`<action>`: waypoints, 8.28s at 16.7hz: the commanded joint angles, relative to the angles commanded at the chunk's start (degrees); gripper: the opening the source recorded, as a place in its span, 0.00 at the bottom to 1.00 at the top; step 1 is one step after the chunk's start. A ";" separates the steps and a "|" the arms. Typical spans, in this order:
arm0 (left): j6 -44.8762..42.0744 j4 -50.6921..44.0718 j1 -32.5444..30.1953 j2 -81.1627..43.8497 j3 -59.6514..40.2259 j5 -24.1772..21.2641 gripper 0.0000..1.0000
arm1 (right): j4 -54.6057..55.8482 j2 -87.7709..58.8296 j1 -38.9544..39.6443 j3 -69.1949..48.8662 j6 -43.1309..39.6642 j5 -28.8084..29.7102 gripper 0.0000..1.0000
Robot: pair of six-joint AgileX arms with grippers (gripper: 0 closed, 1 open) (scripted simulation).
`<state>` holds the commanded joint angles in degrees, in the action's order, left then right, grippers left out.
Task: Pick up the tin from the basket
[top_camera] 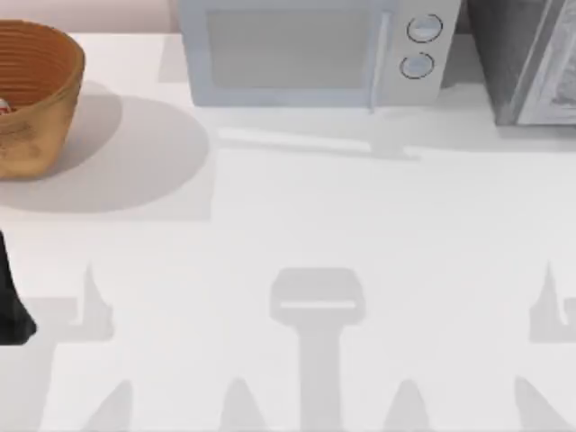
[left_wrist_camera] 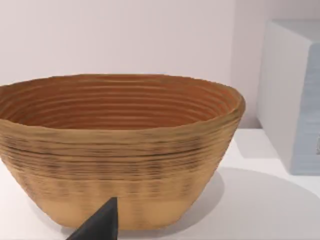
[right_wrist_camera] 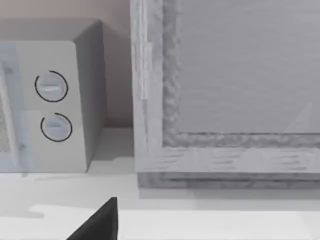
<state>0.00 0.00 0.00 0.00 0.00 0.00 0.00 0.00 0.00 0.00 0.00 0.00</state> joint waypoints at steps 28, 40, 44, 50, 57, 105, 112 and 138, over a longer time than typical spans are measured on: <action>-9.35 -75.10 11.18 -120.99 -116.77 -3.69 1.00 | 0.00 0.00 0.00 0.00 0.00 0.00 1.00; -12.40 -93.31 11.05 -157.80 -165.29 -8.30 1.00 | 0.00 0.00 0.00 0.00 0.00 0.00 1.00; -12.46 -93.52 11.00 -158.42 -166.27 -8.42 1.00 | 0.00 0.00 0.00 0.00 0.00 0.00 1.00; -12.35 -90.50 10.91 -157.37 -162.15 -8.38 1.00 | 0.00 0.00 0.00 0.00 0.00 0.00 1.00; -11.74 -77.46 10.31 -153.32 -145.11 -8.28 1.00 | 0.00 0.00 0.00 0.00 0.00 0.00 1.00; -5.62 -32.64 2.54 -57.91 -54.82 5.38 0.00 | 0.00 0.00 0.00 0.00 0.00 0.00 1.00; -1.86 -10.06 0.54 -15.68 -15.19 3.07 0.00 | 0.00 0.00 0.00 0.00 0.00 0.00 1.00; 0.26 24.69 -2.37 -32.55 -16.21 -17.77 0.00 | 0.00 0.00 0.00 0.00 0.00 0.00 1.00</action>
<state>0.26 24.69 -2.37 -32.55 -16.21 -17.77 0.00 0.00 0.00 0.00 0.00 0.00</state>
